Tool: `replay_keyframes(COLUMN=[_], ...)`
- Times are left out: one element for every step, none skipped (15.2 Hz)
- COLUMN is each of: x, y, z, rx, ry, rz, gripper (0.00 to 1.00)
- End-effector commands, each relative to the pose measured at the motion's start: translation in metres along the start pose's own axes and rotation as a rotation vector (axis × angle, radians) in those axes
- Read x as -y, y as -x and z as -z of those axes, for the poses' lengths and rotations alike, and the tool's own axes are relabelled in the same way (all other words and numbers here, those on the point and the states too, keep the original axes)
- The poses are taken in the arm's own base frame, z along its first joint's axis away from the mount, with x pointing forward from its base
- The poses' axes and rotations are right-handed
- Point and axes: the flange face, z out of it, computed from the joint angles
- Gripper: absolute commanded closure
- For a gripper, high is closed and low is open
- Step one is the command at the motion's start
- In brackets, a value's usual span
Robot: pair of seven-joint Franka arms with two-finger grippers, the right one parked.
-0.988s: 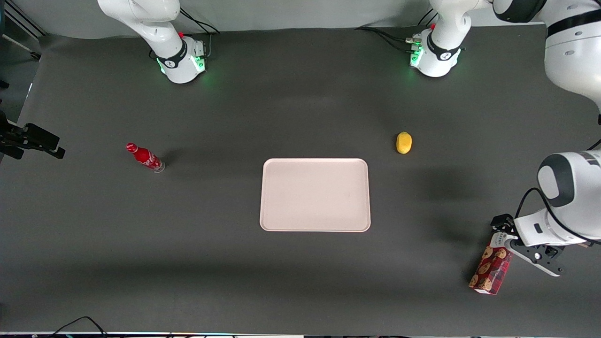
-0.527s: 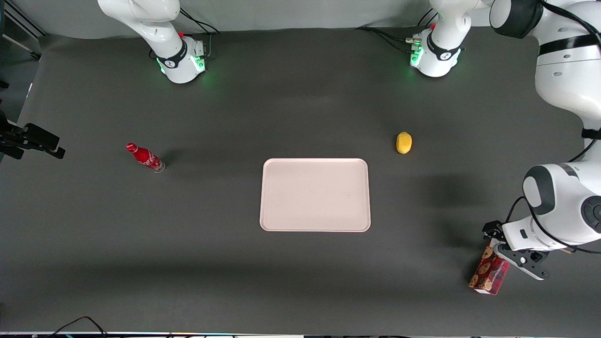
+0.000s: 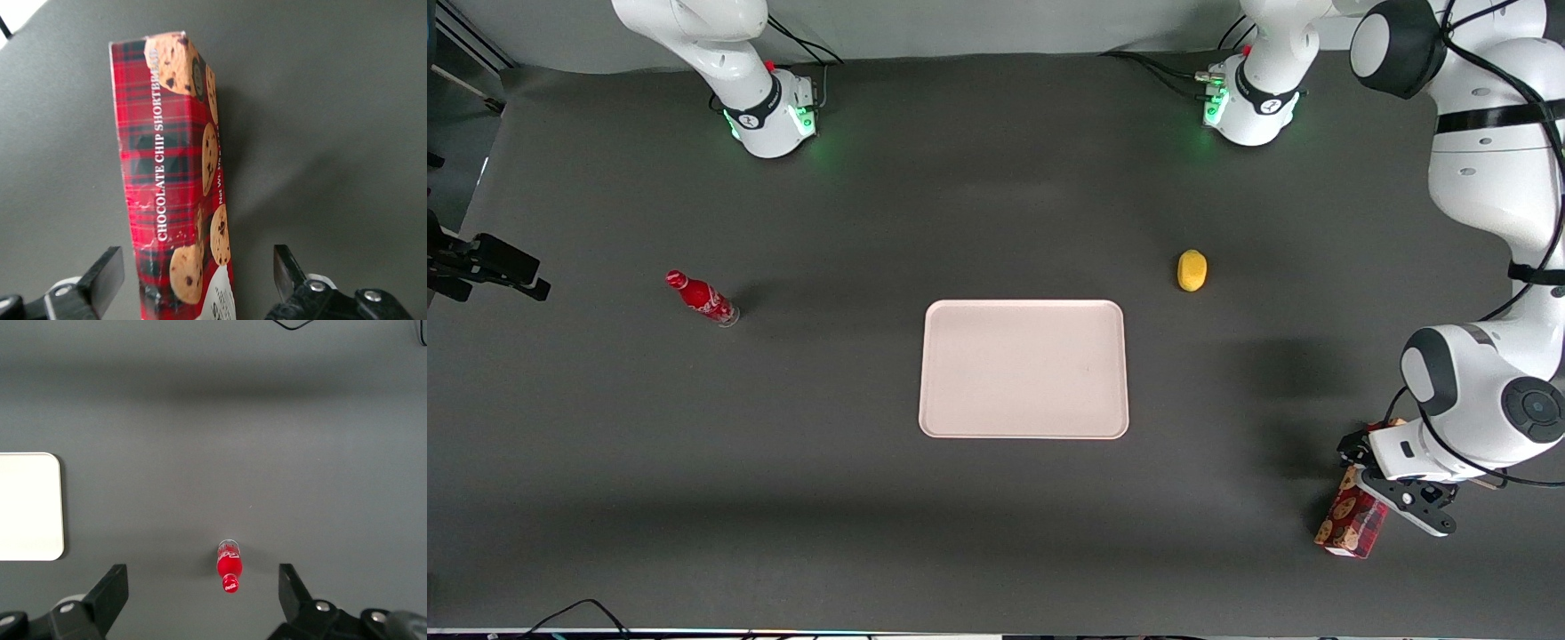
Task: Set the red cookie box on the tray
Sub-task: 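Close the left gripper on the end of the cookie box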
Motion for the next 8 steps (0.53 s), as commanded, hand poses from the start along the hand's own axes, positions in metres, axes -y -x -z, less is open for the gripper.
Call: replay_keyframes(x=[0.002,0.001,0.001,0.001,0.001,0.0,0.0,-0.001], y=[0.001,0.002,0.002,0.002,0.002,0.001,0.001,0.001], z=[-0.019,-0.026,-0.028,-0.03,-0.029,-0.028,-0.028,-0.028], rx=[-0.003,0.003,-0.001,-0.004,-0.005,-0.007,-0.005,-0.001], ry=[0.004,0.011,0.007,0.003,0.002,0.001,0.002,0.007], rz=[-0.007,-0.007,-0.005,-0.005,-0.005,-0.008,-0.009,-0.01], gripper=[0.0,0.0,0.0,0.0,0.13,0.39,0.73,1.0])
